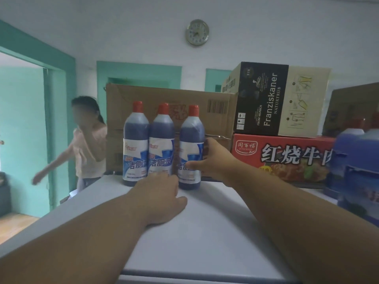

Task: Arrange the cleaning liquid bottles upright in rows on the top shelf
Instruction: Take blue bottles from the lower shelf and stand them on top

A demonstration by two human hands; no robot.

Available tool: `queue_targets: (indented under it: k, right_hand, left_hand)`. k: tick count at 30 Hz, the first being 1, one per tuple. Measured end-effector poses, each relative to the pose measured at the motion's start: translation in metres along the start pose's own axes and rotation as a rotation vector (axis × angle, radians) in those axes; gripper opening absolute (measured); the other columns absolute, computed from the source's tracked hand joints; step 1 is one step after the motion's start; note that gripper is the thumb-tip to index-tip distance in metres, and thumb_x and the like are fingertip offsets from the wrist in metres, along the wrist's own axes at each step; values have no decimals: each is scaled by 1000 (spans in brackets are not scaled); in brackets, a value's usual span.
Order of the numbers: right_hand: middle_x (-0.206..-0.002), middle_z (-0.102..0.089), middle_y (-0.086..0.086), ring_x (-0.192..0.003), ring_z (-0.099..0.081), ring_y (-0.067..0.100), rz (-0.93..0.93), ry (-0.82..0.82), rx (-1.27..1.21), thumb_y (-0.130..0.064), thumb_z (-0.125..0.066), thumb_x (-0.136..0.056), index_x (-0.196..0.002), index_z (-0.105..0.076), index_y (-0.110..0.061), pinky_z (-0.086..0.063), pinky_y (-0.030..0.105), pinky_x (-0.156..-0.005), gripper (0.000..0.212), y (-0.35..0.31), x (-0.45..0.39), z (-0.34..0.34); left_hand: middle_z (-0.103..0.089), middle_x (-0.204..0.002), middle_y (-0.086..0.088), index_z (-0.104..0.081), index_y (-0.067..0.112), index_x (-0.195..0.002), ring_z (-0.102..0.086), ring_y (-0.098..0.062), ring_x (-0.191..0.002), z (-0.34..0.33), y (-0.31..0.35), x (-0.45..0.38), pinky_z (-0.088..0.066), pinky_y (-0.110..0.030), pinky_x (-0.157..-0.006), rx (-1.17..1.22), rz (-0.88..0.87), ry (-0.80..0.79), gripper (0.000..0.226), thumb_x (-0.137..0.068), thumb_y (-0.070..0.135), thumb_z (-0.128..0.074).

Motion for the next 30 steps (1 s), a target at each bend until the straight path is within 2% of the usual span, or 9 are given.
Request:
queue_targets:
  k: [7, 11, 15, 18, 21, 24, 27, 30]
  right_hand:
    - [-122, -63, 0, -112, -64, 22, 1, -28, -56, -11, -81, -81, -120, -45, -26, -57, 48, -93, 55, 3, -2, -10]
    - [-116, -63, -2, -111, -64, 21, 3, -42, -67, -11, -80, -83, -120, -46, -25, -57, 46, -94, 52, 1, -1, -12]
    - [-123, -63, 3, -111, -64, 22, -8, -30, -44, -11, -78, -84, -129, -45, -22, -57, 43, -93, 57, -6, 6, -10]
    - [-126, -63, 3, -103, -62, 15, 50, 36, 12, -16, -78, -85, -137, -43, -18, -55, 22, -72, 63, -25, 19, 7]
    - [-123, -61, -2, -101, -59, 11, 152, 133, 130, -24, -75, -88, -134, -46, -21, -49, 13, -65, 54, -51, 46, 36]
    - [-109, -60, -11, -98, -61, 7, 274, 286, 209, -29, -74, -88, -126, -52, -24, -47, 13, -67, 44, -73, 86, 73]
    - [-104, -60, -12, -92, -60, 3, 330, 379, 236, -32, -73, -88, -115, -53, -28, -50, 16, -70, 33, -86, 128, 109]
    - [-99, -58, -15, -89, -60, 4, 332, 458, 298, -31, -71, -89, -108, -52, -29, -51, 20, -70, 27, -88, 162, 145]
  left_hand:
    - [-51, -99, 5, -48, 30, -87, -51, -18, -95, -4, -2, -4, -52, -40, -90, 9, 17, -11, 26, -88, 56, -51]
    - [-52, -101, 4, -49, 29, -92, -52, -18, -96, -6, 0, -5, -53, -40, -91, 7, 13, -16, 27, -90, 56, -51]
    - [-53, -101, 4, -49, 28, -96, -54, -18, -94, -1, 4, -3, -53, -40, -92, 18, 6, -9, 24, -92, 51, -53]
    - [-55, -94, 9, -47, 31, -91, -55, -13, -88, 10, 17, 3, -54, -37, -88, 117, -30, 39, 18, -91, 45, -58]
    - [-59, -96, 12, -50, 31, -91, -56, -9, -87, 22, 35, 6, -53, -35, -90, 175, -54, 78, 19, -92, 46, -60]
    - [-61, -96, 12, -51, 32, -92, -56, -6, -85, 34, 59, 6, -54, -31, -87, 200, -73, 119, 19, -92, 47, -61]
    - [-60, -95, 15, -49, 32, -89, -57, -4, -84, 38, 96, 8, -52, -23, -79, 287, -136, 95, 18, -94, 45, -62]
    - [-62, -94, 13, -52, 31, -90, -59, -6, -83, 35, 137, 7, -54, -28, -77, 373, -225, 79, 17, -91, 43, -64]
Point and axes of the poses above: each hand's wrist, its own x-axis away from the middle knuckle, its own z-axis out of the back of the hand, y = z × x, the point moved 9 cm from there along -x, towards the middle knuckle
